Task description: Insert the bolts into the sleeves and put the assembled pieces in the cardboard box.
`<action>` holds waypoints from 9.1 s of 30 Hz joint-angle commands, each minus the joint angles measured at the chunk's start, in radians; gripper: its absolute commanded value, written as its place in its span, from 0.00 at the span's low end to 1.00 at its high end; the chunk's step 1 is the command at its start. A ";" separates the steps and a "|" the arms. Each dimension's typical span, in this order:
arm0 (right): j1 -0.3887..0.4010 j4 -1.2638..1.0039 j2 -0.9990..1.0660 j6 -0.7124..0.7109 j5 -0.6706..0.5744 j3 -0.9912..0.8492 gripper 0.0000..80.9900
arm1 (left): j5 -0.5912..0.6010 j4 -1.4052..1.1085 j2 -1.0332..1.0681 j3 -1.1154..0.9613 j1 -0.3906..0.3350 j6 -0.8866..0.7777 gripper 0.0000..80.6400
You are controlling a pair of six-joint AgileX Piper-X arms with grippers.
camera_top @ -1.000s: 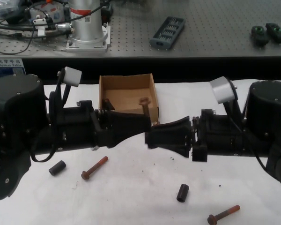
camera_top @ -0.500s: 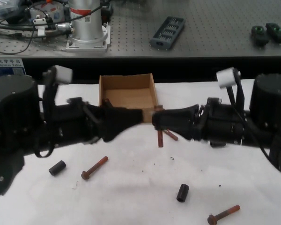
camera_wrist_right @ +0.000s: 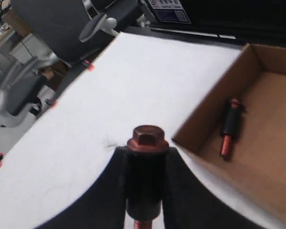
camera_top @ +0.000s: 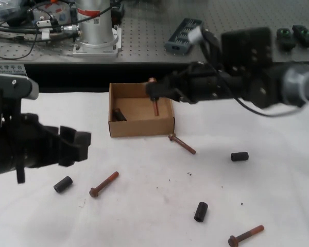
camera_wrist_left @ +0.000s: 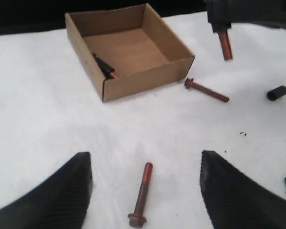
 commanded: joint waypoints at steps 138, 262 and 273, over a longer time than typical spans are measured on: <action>0.062 1.018 0.226 -0.398 0.565 -0.345 0.03 | 0.145 0.134 -0.028 -0.002 0.000 -0.095 0.59; 0.217 0.691 -0.279 0.587 0.603 0.355 0.33 | 0.145 0.172 0.091 -0.002 -0.093 -0.790 0.57; 0.219 0.661 -0.266 0.624 0.628 0.355 0.33 | 0.145 0.172 0.091 -0.002 -0.093 -0.790 0.57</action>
